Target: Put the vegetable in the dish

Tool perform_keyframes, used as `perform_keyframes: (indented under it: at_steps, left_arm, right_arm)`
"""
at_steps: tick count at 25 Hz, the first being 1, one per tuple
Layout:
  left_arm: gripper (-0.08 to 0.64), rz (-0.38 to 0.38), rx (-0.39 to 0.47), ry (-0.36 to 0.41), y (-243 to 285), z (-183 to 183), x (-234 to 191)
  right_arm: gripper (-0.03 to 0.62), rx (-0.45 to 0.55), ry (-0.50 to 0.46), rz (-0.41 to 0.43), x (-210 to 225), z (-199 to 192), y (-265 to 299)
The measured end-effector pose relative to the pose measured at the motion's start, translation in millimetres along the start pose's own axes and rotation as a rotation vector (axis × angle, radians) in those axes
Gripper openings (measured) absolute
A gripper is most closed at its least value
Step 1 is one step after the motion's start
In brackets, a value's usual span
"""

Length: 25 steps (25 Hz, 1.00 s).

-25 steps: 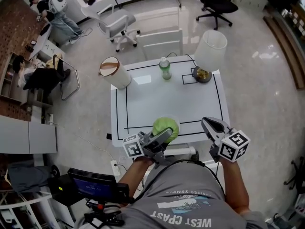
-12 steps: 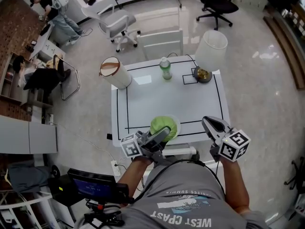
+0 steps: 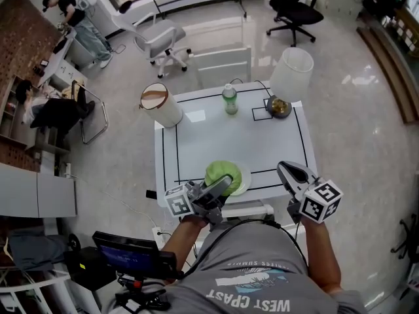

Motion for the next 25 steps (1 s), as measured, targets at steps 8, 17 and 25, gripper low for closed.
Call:
perform_keyframes:
  at_steps: [8,17,25]
  left_arm:
    - [0.310,-0.015,-0.018,-0.004,-11.8,10.4,-2.5]
    - [0.310,-0.004,0.081,-0.069,-1.8,0.7,-7.0]
    - [0.310,0.006,0.119,-0.027,25.0,9.1,-7.0]
  right_arm:
    - [0.009,0.017,-0.016,-0.011,-16.1,1.8,6.5]
    - [0.009,-0.048,0.037,-0.020,19.3,-8.7,-8.1]
    - [0.009,-0.055,-0.013,0.033,34.5,25.6,2.3]
Point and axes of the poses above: the fingertips, and each gripper's own axes: y forward along the fingers, x to its right, z out of its top, the point moved 6 cm from there along -y, backward along the fingers, and after that the axes turned 2 degrees about -x, right-handed, at the moved point
